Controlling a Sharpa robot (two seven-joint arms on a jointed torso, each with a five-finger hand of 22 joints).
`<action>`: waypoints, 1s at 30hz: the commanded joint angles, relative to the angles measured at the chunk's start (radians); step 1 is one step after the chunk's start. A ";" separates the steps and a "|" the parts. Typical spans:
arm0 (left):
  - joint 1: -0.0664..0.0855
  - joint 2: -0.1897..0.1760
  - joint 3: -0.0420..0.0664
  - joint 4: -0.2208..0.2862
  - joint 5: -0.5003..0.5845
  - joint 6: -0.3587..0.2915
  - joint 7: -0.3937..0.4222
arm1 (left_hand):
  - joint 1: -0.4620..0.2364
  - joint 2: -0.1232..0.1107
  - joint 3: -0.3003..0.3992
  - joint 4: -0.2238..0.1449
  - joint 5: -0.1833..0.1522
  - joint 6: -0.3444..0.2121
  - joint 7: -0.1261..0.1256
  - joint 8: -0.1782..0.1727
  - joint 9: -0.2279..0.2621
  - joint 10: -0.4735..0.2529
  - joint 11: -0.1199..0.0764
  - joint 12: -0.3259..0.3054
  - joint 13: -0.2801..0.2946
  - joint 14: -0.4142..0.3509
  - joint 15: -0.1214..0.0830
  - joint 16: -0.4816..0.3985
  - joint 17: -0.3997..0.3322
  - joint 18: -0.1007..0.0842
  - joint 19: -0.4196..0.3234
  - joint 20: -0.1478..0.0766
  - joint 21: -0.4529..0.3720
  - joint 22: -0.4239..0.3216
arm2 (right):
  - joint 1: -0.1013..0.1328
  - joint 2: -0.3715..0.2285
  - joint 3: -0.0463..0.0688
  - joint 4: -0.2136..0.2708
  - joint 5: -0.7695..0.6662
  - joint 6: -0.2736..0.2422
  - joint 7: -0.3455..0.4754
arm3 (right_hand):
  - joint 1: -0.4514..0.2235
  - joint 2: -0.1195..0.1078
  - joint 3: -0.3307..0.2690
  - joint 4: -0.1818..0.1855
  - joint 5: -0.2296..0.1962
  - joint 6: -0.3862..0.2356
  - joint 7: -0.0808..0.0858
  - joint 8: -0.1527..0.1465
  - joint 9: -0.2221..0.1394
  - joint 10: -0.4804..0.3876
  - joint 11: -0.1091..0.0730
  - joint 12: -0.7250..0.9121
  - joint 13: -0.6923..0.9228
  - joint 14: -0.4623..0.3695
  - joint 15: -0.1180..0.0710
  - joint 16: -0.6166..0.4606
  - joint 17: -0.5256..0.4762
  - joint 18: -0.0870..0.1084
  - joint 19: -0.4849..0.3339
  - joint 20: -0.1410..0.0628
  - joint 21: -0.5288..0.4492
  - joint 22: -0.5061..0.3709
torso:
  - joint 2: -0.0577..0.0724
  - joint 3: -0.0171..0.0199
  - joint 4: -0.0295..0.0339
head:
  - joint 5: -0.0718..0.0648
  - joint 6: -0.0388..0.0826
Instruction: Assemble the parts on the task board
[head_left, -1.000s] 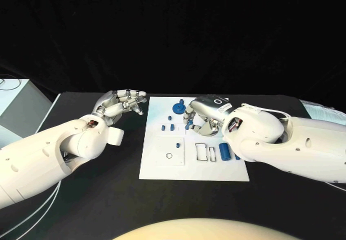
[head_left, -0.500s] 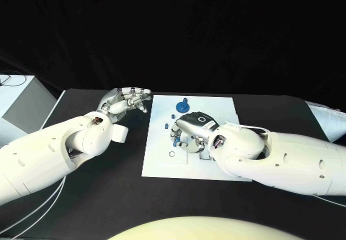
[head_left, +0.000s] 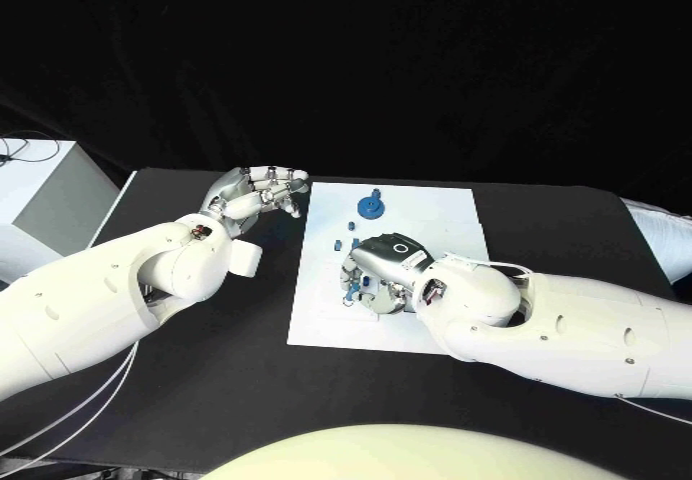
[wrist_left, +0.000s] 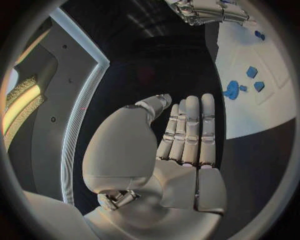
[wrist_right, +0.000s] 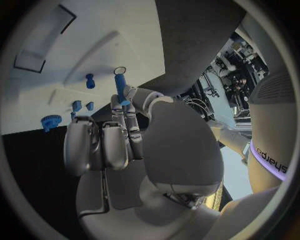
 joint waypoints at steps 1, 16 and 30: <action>0.000 0.003 0.001 0.002 0.006 0.004 0.005 | 0.008 0.004 -0.004 0.002 0.003 0.003 0.002 0.007 -0.002 -0.005 -0.002 0.005 -0.001 0.005 -0.002 -0.007 -0.002 0.014 0.010 -0.002 -0.008 -0.002 | -0.007 0.005 0.000 -0.002 -0.023 -0.004 0.012 | 0.028 0.033 0.017 -0.015 0.008 0.002 0.007 0.004 0.002 0.062 -0.057 0.001 0.044 0.016 -0.006 0.004 -0.002 -0.019 0.009 -0.006 -0.004 0.000 | -0.001 -0.0001 0.0004 | 0.004 -0.006; 0.000 0.000 0.001 0.004 0.006 0.004 0.005 | 0.008 0.004 -0.004 0.002 0.003 0.003 0.002 0.007 -0.002 -0.005 -0.002 0.005 -0.001 0.005 -0.002 -0.007 -0.002 0.014 0.010 -0.002 -0.008 -0.002 | -0.020 0.013 -0.001 -0.013 -0.037 -0.002 0.009 | 0.028 0.033 0.019 -0.017 0.009 0.002 0.007 0.003 0.002 0.062 -0.057 0.001 0.044 0.016 -0.006 0.005 -0.001 -0.018 0.008 -0.006 -0.004 0.000 | -0.002 -0.0011 -0.0007 | 0.011 -0.014; 0.000 -0.002 0.001 0.004 0.006 0.004 0.005 | 0.008 0.004 -0.004 0.002 0.003 0.003 0.002 0.007 -0.002 -0.005 -0.002 0.005 -0.001 0.005 -0.002 -0.007 -0.002 0.014 0.010 -0.002 -0.008 -0.002 | -0.030 0.030 -0.001 -0.047 -0.062 0.002 0.005 | 0.028 0.033 0.019 -0.017 0.009 0.002 0.007 0.003 0.002 0.062 -0.057 0.001 0.044 0.016 -0.006 0.005 -0.001 -0.018 0.008 -0.006 -0.004 0.000 | -0.001 -0.0001 0.0000 | 0.011 -0.016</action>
